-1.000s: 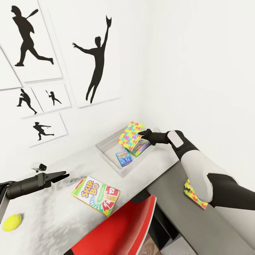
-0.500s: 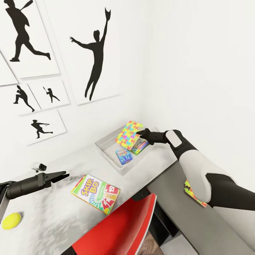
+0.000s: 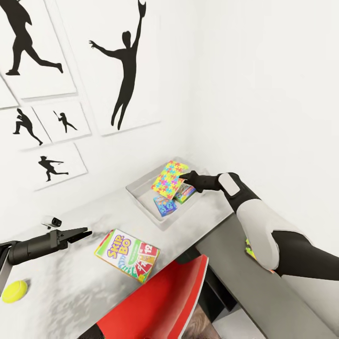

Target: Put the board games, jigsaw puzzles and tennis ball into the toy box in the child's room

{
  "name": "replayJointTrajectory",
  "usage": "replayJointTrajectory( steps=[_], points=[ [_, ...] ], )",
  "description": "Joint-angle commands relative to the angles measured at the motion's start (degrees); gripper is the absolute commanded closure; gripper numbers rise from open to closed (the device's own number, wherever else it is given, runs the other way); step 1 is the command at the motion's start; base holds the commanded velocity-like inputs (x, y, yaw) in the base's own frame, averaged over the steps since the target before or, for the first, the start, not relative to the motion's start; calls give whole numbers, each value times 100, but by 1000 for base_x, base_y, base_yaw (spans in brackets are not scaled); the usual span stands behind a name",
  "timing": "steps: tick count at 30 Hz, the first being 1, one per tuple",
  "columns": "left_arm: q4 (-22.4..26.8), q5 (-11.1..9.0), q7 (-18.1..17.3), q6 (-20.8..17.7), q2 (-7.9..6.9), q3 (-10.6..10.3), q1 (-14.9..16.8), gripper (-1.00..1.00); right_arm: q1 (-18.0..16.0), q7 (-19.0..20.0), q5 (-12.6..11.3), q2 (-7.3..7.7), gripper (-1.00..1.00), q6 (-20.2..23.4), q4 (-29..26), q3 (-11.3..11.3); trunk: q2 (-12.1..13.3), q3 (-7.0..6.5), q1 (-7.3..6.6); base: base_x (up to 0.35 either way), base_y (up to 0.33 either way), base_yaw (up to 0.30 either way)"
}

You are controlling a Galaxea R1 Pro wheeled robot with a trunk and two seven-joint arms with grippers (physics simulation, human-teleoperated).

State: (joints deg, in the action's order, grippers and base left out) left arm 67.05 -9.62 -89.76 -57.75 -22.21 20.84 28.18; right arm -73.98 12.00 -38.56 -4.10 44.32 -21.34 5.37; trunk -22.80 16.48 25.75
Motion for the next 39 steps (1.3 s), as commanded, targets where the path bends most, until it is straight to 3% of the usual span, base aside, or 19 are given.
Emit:
replayJointTrajectory(
  steps=[1, 8, 10, 12, 16, 19, 25, 39],
  points=[
    [1, 4, -24, -61, -2, -1, 4, -100, -7, 21, 40, -5, 100, 32, -1, 47, -12, 20, 3, 0, 0, 0],
    [96, 0, -24, -61, -2, -1, -18, -100, -9, 26, 41, -3, 100, 33, -2, 45, -12, 86, 3, 0, 0, 0],
    [427, -24, -24, -75, -2, -1, -153, -100, -9, 26, 41, -3, 100, 33, -2, 48, -12, 105, 3, 0, 0, 0],
    [770, -207, -24, -115, -2, 12, -336, -100, -8, 28, 39, -3, 100, 33, -2, 50, -12, 124, 3, 0, 0, 0],
    [1175, -1209, -24, -208, -24, 57, -655, -100, -5, 55, 37, -3, 100, 39, -6, 47, -12, 161, 3, 0, 0, 0],
    [1231, -1451, -24, -221, -88, 54, -714, -100, -9, 74, 37, -3, 100, 41, -9, 47, -12, 189, 3, 0, 0, 0],
    [1255, -1549, -24, -221, -128, 60, -757, -100, -6, 83, 34, -3, 100, 48, -152, 49, -12, 246, 3, 0, 0, 0],
    [1258, -1552, -24, -210, -125, 61, -796, -100, -2, 91, 39, -3, 100, 51, -308, 37, -12, 377, 3, 0, 0, 0]
  ],
)
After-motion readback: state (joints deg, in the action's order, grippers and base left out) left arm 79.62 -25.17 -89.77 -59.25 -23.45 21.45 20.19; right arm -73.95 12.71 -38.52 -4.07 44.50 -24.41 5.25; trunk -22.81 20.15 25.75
